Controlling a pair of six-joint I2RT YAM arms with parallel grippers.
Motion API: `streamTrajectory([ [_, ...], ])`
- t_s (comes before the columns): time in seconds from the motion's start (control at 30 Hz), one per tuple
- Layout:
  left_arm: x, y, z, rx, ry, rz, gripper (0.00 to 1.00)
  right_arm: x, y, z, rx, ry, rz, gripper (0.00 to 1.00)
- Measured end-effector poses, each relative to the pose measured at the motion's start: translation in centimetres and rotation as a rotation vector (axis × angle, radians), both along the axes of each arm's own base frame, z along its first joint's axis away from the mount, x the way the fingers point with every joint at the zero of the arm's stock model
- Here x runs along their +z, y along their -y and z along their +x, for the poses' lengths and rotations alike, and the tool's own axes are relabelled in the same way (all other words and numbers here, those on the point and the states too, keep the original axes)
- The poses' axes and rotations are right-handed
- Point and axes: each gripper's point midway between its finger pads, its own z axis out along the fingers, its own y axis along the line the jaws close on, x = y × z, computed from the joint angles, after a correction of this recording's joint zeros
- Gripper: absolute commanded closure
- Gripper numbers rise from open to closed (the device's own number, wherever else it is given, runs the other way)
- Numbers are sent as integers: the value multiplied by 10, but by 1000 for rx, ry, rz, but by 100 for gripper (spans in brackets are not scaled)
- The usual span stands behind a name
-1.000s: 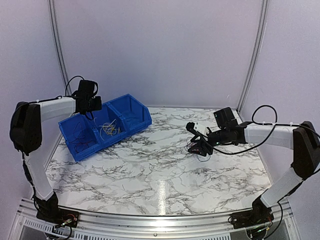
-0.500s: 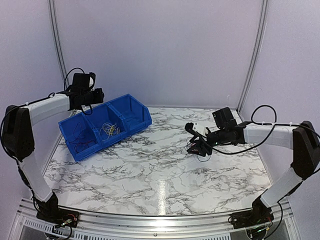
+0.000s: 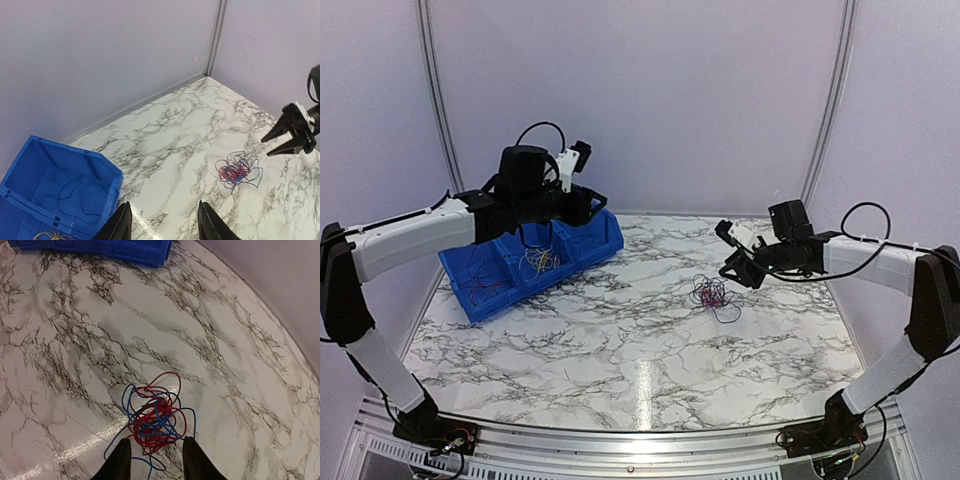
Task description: Untangle the cables
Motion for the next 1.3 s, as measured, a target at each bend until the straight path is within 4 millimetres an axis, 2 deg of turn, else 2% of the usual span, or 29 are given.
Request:
streamTrajectory([
  [0.07,-6,22,-17,-65,-6,25,54,4,12,-2,-4,8,-19,68],
  [0.13,-10,38,-29,-106,-21,22,49,12,18,-8,9,23,-28,70],
  [0.2,-11,47,-36,-117,-51,-20,40,20,19,-17,38,37,-22,69],
  [0.27,-13,49,-36,-103,-75,-74,36,22,15,-27,73,36,-19,63],
  [0.33,-19,48,-36,-87,-99,-102,34,13,10,-36,104,7,-29,59],
  [0.4,-25,45,-35,-71,-125,-111,34,-6,7,-42,123,-46,-47,58],
  [0.57,-24,44,-33,-56,-133,-130,34,-55,5,-51,138,-203,-84,57],
  [0.73,-24,43,-32,-45,-130,-128,35,-84,-5,-63,170,-298,-108,57],
  [1.0,-24,44,-32,-47,-131,-128,36,-106,-15,-62,158,-378,-135,57],
  [1.3,-24,43,-32,-46,-131,-128,37,-109,-11,-52,101,-376,-167,60],
])
